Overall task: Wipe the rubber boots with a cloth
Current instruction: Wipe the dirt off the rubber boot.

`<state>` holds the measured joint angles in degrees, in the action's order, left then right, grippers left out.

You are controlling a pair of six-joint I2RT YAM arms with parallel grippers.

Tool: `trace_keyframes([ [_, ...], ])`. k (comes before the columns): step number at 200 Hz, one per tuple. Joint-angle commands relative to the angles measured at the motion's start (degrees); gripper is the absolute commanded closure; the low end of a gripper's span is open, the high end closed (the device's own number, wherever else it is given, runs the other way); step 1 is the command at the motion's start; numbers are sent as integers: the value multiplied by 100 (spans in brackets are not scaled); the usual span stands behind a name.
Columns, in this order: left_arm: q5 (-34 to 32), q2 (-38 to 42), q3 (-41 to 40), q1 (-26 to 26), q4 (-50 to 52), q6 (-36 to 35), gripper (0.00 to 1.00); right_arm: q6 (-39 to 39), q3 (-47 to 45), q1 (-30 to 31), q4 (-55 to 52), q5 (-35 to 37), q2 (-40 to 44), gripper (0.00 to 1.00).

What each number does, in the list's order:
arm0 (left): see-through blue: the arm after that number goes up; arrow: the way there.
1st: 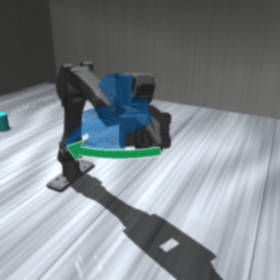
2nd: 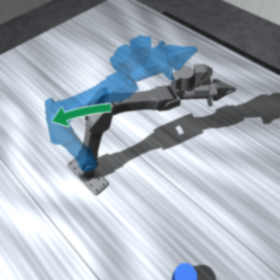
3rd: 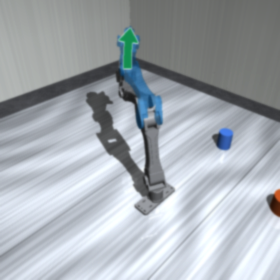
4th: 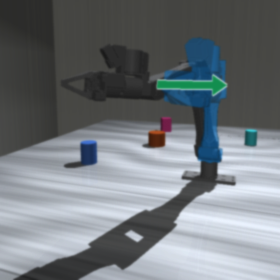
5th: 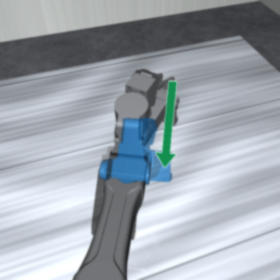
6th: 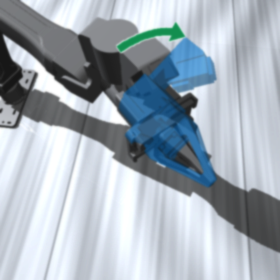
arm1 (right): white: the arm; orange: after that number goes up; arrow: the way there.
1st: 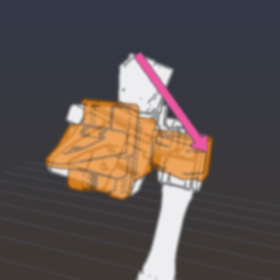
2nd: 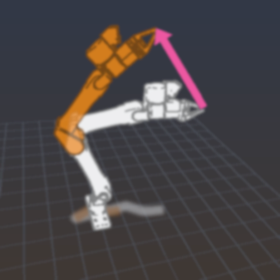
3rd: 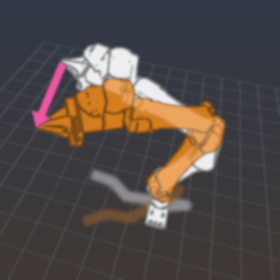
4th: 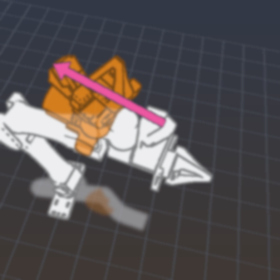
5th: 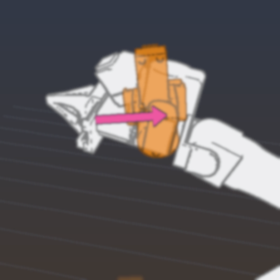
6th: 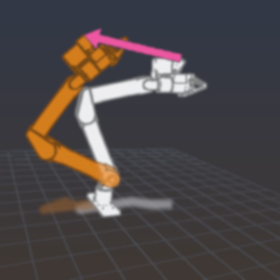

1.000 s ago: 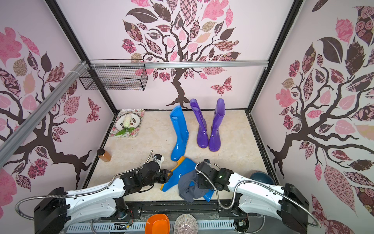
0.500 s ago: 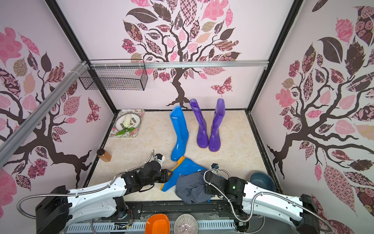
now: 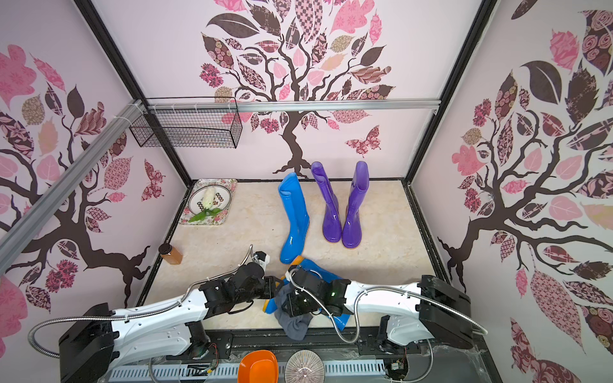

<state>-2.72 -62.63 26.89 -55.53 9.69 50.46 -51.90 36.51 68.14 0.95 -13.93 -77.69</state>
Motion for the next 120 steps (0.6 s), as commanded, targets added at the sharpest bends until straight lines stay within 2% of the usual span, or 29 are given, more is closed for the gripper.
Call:
trace_keyframes([
  [1, -42, -12, -61, 23, 77, 260, 60, -230, -319, 41, 1310, -769, -311, 100],
  [28, -81, 31, -43, 28, 25, 387, 59, -364, -677, 42, 1572, -659, -169, 100],
  [49, -97, 22, 7, 32, -2, 429, 59, -251, -594, -4, 746, -83, -183, 100],
  [69, -89, 5, 69, 29, 11, 404, 59, -424, -823, -604, 181, 218, -10, 100],
  [91, -89, 59, 68, 27, 143, 343, 59, -776, -1353, -1468, -492, 648, 794, 100],
  [120, -244, 186, 11, 33, 383, 218, 58, -796, -1100, -1521, -2297, 1925, 1962, 100],
])
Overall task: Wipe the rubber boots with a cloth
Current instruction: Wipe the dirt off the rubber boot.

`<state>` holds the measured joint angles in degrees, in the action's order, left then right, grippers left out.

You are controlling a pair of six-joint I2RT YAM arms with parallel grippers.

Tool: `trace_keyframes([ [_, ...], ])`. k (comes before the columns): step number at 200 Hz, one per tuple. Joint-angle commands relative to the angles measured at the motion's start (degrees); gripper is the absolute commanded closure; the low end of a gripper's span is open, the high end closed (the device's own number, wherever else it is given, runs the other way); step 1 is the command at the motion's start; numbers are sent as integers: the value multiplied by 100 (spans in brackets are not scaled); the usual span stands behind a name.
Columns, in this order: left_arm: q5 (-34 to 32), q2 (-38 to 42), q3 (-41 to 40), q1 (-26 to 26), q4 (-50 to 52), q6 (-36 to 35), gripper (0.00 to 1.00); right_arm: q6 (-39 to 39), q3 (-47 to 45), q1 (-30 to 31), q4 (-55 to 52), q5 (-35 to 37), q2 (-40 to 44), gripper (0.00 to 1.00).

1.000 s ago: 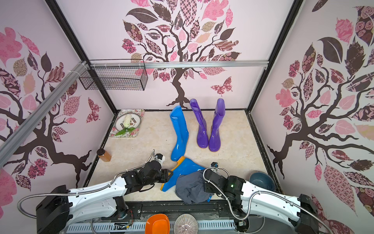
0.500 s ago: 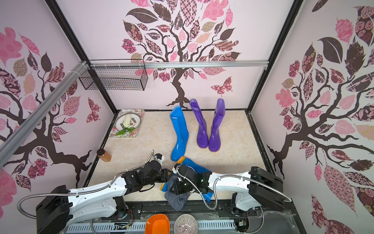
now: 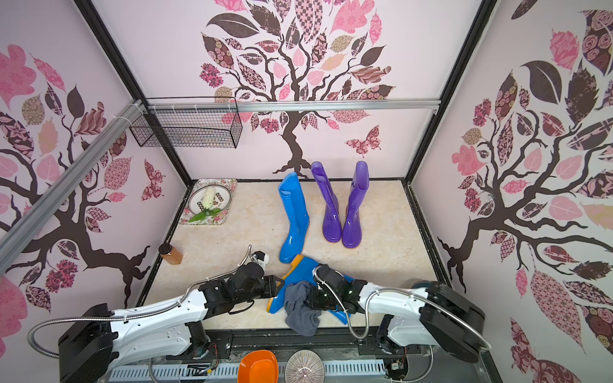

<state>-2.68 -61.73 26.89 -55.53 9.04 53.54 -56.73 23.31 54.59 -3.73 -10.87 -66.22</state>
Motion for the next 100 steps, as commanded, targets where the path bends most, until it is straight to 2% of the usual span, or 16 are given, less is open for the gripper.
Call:
trace_keyframes([
  [1, -254, 98, 14, 33, 467, -94, 58, -326, 232, -162, -1888, 1652, 844, 100],
  [31, -455, 170, 190, 33, 976, -443, 58, -452, 590, -163, -3423, 2327, 2049, 100],
  [55, -588, 271, 651, 24, 1607, -1096, 55, -92, 1529, -160, -4283, 2696, 2949, 100],
  [69, -708, 283, 983, 5, 2036, -1465, 52, 164, 2363, -162, -4804, 2846, 2973, 100],
  [85, -793, 266, 1253, -94, 2147, -1946, 48, 457, 3342, -167, -5433, 3131, 2764, 100],
  [100, -875, 141, 1485, -257, 2159, -2117, 46, 740, 4158, -168, -5817, 3421, 2642, 100],
])
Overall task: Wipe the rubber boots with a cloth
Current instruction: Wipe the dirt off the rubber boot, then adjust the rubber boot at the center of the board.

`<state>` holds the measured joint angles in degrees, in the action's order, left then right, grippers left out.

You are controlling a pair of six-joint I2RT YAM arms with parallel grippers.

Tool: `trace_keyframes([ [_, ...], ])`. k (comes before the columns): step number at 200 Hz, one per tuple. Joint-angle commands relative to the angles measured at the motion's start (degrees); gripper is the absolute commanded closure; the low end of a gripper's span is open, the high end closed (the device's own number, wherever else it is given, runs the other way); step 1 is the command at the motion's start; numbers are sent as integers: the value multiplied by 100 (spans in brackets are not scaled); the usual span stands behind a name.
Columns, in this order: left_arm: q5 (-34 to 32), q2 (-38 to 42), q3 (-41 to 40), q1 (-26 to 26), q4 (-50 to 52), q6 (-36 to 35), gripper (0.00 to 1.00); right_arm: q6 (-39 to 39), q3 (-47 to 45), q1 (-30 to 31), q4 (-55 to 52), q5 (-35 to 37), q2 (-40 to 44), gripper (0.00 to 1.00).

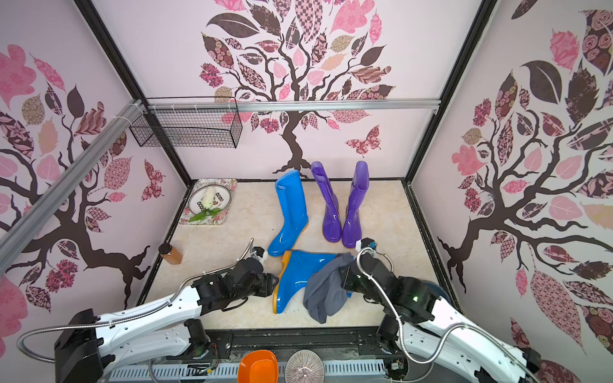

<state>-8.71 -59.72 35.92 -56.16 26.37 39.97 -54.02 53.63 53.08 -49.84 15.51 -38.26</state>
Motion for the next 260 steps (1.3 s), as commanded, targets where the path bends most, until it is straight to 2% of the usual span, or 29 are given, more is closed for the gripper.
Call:
trace_keyframes([
  [1, -272, -67, 596, -211, 419, -770, 45, 483, 1195, -12, -1226, 798, -159, 100],
  [32, -407, -613, 1212, -1016, 87, -1490, 34, 929, 2699, -14, -1931, 1640, -501, 100],
  [59, -804, -1698, 1920, -1744, -121, -2509, 29, 1269, 3690, -9, -2280, 2445, -689, 100],
  [89, -784, -2788, 2436, -2039, -654, -3272, 27, 1493, 4740, -9, -2672, 3076, -906, 100],
  [109, -581, -3334, 2720, -2073, -843, -3637, 26, 1636, 5180, -6, -2753, 3127, -929, 100],
  [148, -618, -4416, 3387, -2098, -1055, -4152, 26, 1818, 5232, -4, -2703, 2906, -809, 100],
  [188, -1018, -5197, 3836, -2087, -1212, -4595, 25, 1994, 5158, -3, -2633, 2725, -703, 100],
  [213, -958, -5548, 3916, -2027, -1181, -4695, 27, 2091, 5132, -8, -2609, 2751, -625, 100],
  [233, -922, -5682, 3948, -1943, -1174, -4735, 30, 2129, 5089, -6, -2567, 2731, -573, 100],
  [260, -789, -5707, 4006, -1824, -1178, -4729, 44, 2148, 4990, -8, -2495, 2635, -508, 100],
])
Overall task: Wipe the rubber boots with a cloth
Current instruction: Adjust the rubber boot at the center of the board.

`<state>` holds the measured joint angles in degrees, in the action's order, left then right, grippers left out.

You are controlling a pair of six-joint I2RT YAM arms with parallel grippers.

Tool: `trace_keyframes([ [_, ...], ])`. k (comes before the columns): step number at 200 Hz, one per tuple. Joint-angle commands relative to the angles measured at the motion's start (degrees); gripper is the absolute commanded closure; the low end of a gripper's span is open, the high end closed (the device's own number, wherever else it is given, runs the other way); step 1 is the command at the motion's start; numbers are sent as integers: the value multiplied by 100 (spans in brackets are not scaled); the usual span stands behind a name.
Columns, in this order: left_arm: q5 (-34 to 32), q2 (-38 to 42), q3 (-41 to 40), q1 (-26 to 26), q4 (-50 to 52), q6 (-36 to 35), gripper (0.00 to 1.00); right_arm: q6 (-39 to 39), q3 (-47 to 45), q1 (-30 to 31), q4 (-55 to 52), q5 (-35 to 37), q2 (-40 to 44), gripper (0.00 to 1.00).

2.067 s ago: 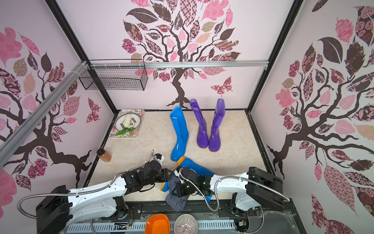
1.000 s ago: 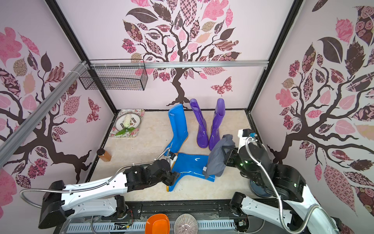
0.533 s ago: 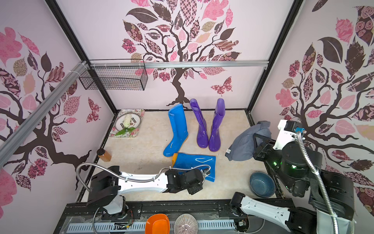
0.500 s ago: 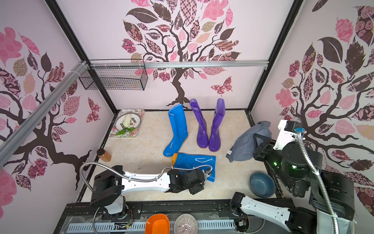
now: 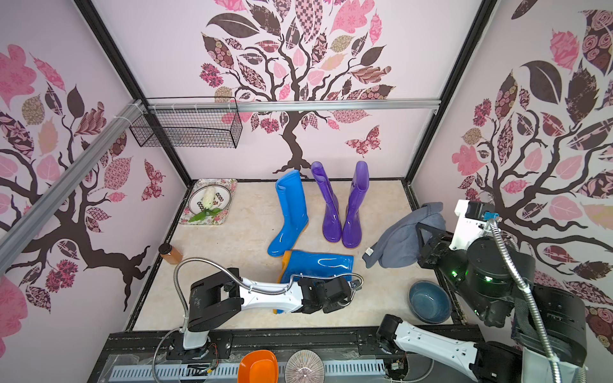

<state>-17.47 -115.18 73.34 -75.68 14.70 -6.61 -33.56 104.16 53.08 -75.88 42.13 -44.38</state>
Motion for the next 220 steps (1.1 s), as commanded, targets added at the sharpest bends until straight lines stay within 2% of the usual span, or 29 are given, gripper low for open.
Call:
trace_keyframes([
  [1, 87, -158, 266, 130, -11, -70, 45, 103, -67, -8, 108, -28, 104, 100],
  [41, 202, -35, 473, 137, 142, -77, 75, 76, -72, -7, 110, -49, 202, 100],
  [60, 84, 130, 656, 63, 432, -72, 86, 43, -7, -4, 53, -36, 235, 100],
  [89, -107, 823, 866, -191, 832, 32, 100, -41, 193, -8, -179, 129, 316, 100],
  [140, -264, 1596, 1678, -246, 1571, 670, 100, 5, 561, -6, -281, 134, 254, 100],
  [168, -1138, 1907, 1705, -233, 1474, 1482, 100, 48, 640, -8, -196, -1, 222, 100],
  [196, -1693, 2268, 636, -175, 482, 2035, 100, 75, 410, -6, -152, -111, 189, 100],
  [220, -1735, 2599, -590, 147, -361, 2729, 100, 133, -174, -6, 137, -375, 297, 100],
])
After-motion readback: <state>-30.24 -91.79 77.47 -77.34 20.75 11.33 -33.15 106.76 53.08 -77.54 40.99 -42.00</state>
